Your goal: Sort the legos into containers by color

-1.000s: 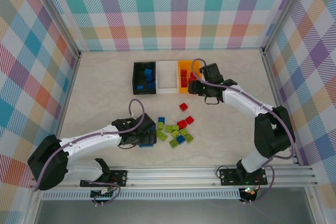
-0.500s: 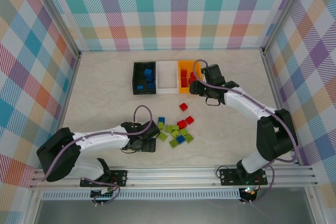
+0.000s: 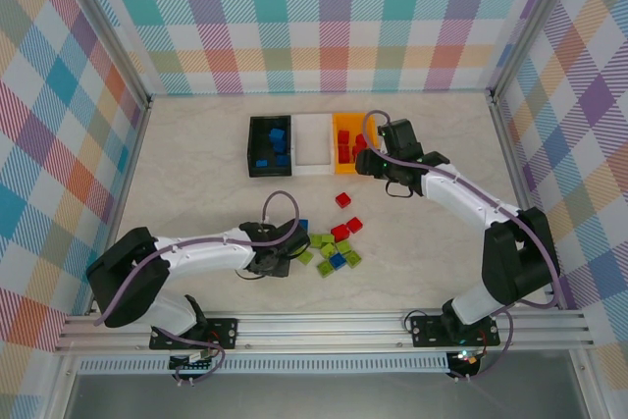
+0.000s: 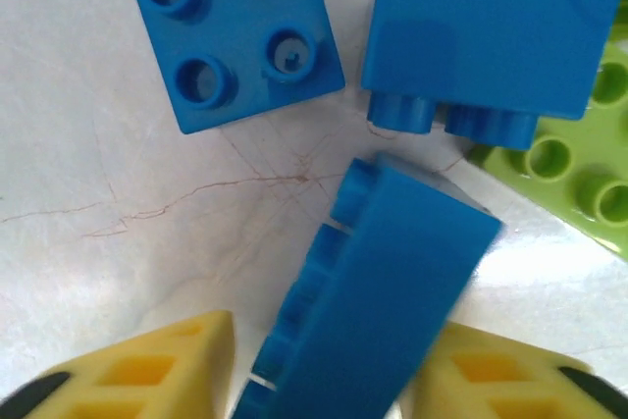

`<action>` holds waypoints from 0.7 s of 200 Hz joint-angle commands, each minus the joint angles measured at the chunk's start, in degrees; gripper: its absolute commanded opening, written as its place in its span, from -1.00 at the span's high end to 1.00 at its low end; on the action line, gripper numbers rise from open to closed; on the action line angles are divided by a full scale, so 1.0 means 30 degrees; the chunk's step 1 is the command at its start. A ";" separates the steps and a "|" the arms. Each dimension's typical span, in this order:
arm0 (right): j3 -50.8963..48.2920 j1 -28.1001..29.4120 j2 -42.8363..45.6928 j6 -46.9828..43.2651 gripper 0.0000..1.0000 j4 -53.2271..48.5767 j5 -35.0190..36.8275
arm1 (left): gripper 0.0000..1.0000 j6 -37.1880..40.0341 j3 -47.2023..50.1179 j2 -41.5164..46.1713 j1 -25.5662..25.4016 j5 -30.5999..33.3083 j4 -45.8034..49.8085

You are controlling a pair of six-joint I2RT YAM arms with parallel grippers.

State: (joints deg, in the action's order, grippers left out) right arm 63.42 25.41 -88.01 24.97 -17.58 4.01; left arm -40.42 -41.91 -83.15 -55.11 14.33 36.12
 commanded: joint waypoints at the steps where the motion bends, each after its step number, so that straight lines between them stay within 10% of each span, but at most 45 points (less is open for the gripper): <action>1: -0.0075 -0.0087 0.0508 -0.0150 -0.17 0.0145 0.0190 | 0.34 0.0197 -0.0437 0.0305 -0.0145 0.0570 0.0860; 78: -0.0250 -0.0087 0.0449 -0.0066 -0.18 0.0412 -0.0015 | 0.71 -0.0334 -0.3215 0.3553 0.0079 0.2833 0.4433; 140: -0.0134 -0.0120 -0.0027 0.0128 -0.18 0.0500 -0.0249 | 0.75 0.3557 -1.0930 -0.2222 0.6368 0.5133 0.1051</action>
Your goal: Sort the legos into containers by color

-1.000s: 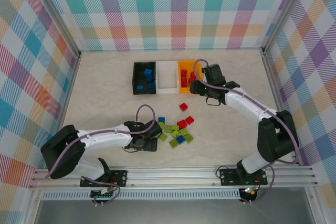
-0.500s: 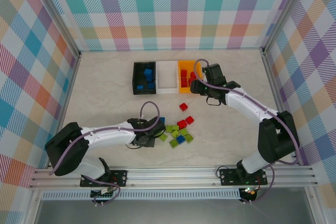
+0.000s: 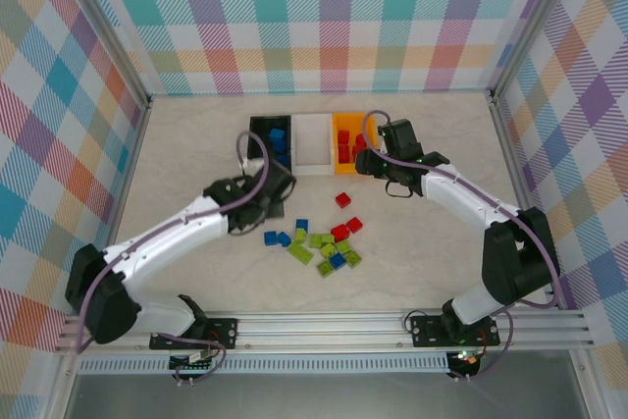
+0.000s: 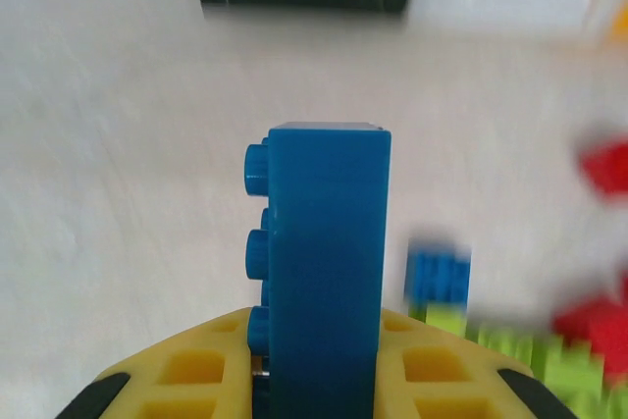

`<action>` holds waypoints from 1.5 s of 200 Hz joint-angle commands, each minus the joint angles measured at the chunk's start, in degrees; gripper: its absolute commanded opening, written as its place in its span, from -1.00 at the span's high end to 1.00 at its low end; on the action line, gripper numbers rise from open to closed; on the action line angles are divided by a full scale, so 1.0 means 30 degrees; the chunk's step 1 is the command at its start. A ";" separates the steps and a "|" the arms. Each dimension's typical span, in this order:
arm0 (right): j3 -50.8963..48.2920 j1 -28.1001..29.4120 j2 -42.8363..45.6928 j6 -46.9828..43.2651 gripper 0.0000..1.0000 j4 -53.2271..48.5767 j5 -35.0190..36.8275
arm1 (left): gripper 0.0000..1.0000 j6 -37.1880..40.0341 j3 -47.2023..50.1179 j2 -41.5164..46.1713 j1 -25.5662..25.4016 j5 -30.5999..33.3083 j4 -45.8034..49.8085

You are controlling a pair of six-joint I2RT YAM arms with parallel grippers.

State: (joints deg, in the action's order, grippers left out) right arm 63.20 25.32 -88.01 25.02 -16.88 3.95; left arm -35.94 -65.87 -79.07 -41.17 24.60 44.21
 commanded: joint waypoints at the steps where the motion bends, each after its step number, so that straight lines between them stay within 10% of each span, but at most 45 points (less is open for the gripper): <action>1: -0.0061 -0.0091 -0.0023 0.0121 -0.18 0.0267 -0.0215 | 0.76 0.2130 -0.3034 -0.3790 0.1789 0.1749 -0.1657; 105: -0.0680 -0.0068 0.0200 0.0216 -0.18 0.0360 -0.0970 | 0.81 0.3232 -1.5521 -1.6310 0.4965 0.3431 0.1285; 131: -0.1023 -0.0061 0.0591 0.0101 -0.21 0.0232 -0.1553 | 0.51 0.3134 -1.6083 -1.6866 0.5143 0.2596 0.1407; 216: -0.1001 0.1202 -0.1115 -0.0978 -0.29 -0.2047 -0.2918 | -0.99 0.2524 -0.9524 -0.9096 0.2702 0.1261 -0.2903; 300: 0.2314 0.2871 -0.6193 -0.2588 -0.27 -0.1940 -0.0351 | -1.00 -0.1436 0.4382 0.1686 0.0422 0.0150 -0.4684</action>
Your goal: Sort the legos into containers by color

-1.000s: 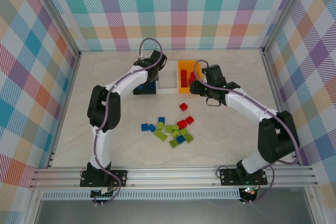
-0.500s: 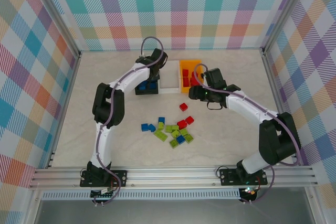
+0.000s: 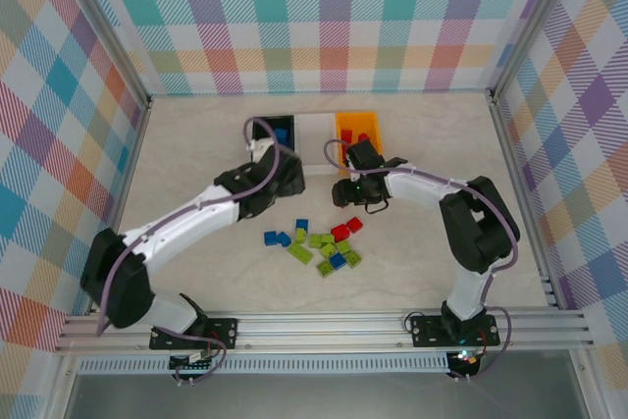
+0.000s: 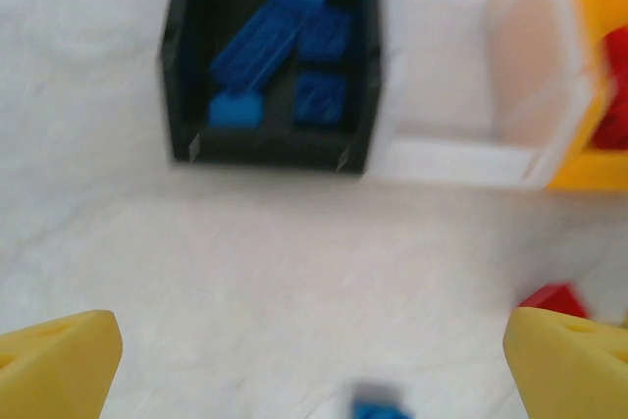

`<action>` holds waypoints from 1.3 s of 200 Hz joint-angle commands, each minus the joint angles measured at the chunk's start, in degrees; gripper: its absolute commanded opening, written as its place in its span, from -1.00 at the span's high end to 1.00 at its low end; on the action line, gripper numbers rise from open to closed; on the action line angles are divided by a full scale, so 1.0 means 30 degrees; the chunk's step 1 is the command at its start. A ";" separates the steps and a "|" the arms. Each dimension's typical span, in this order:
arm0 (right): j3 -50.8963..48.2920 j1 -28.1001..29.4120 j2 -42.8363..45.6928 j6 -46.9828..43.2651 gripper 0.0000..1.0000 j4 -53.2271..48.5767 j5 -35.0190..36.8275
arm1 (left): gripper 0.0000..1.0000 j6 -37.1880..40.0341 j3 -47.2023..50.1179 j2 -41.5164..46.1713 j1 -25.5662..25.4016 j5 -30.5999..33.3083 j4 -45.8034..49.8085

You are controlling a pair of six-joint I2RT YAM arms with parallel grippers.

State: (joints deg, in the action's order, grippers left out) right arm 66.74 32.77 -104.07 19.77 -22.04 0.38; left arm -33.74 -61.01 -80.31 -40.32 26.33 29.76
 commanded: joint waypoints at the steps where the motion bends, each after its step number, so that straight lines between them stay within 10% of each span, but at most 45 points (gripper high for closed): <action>1: 0.1162 0.0415 -0.0901 -0.0843 -0.27 -0.0231 0.0867 | -1.00 -0.2260 0.2894 0.2205 0.0152 -0.0440 0.0145; 170: 0.2932 -0.0208 0.1467 -0.0462 0.33 -0.0380 0.2369 | -1.00 -0.4304 0.7561 0.6752 0.0138 -0.0437 0.1339; 260: 1.2457 -0.2982 -0.5757 -0.0031 0.22 -0.3713 0.2300 | -1.00 -0.4063 0.8197 0.6918 0.0138 -0.1015 0.1196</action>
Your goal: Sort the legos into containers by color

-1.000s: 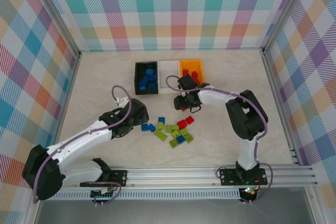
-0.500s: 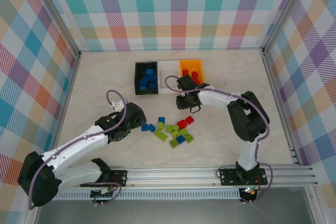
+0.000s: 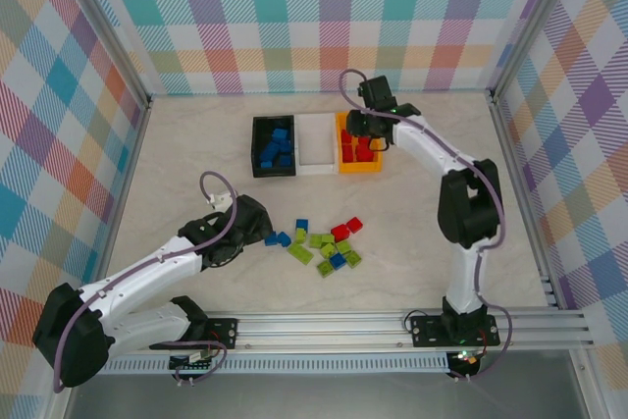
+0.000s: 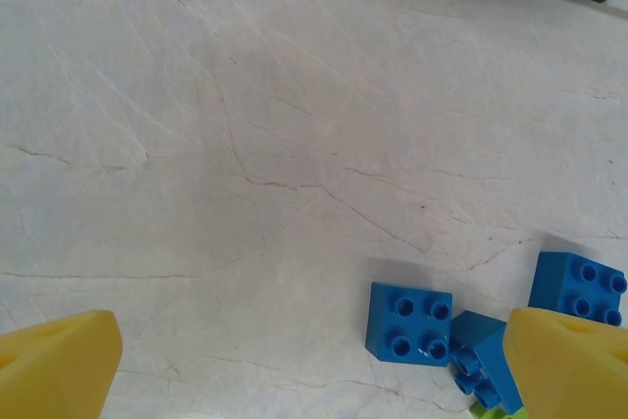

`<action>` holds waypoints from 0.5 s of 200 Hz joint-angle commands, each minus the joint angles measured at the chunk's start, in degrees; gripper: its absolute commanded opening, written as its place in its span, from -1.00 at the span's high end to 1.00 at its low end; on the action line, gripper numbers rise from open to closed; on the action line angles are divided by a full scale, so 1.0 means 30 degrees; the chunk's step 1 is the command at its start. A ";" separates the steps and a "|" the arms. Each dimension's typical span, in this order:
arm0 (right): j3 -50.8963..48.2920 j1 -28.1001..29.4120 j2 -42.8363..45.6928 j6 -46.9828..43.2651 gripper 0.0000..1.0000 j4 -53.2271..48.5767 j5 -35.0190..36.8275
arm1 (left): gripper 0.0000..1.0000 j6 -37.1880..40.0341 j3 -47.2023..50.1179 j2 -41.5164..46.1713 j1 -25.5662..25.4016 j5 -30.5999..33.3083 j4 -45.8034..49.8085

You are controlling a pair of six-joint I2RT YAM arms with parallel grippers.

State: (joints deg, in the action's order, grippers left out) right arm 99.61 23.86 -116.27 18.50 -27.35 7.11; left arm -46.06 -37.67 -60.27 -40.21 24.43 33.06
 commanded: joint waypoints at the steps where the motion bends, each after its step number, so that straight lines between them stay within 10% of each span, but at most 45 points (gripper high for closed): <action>1: 0.1579 0.0004 -0.1756 0.0408 0.21 -0.1964 0.0029 | -1.00 0.0054 0.0422 0.0232 0.0101 -0.0409 0.0046; 66: 0.1735 -0.0101 -0.1004 0.0921 -0.22 -0.1199 -0.1296 | -0.99 0.1165 0.0241 -0.1552 0.0451 -0.2300 -0.1320; 100: -0.1996 0.0073 0.2259 0.0923 -0.21 0.0552 -0.1508 | -0.49 0.2062 -0.0376 -0.3679 0.0512 -0.3106 -0.1987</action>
State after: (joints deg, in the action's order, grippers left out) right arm 98.96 23.70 -118.06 20.51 -29.34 3.92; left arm -43.00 -36.47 -67.88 -39.22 17.76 29.08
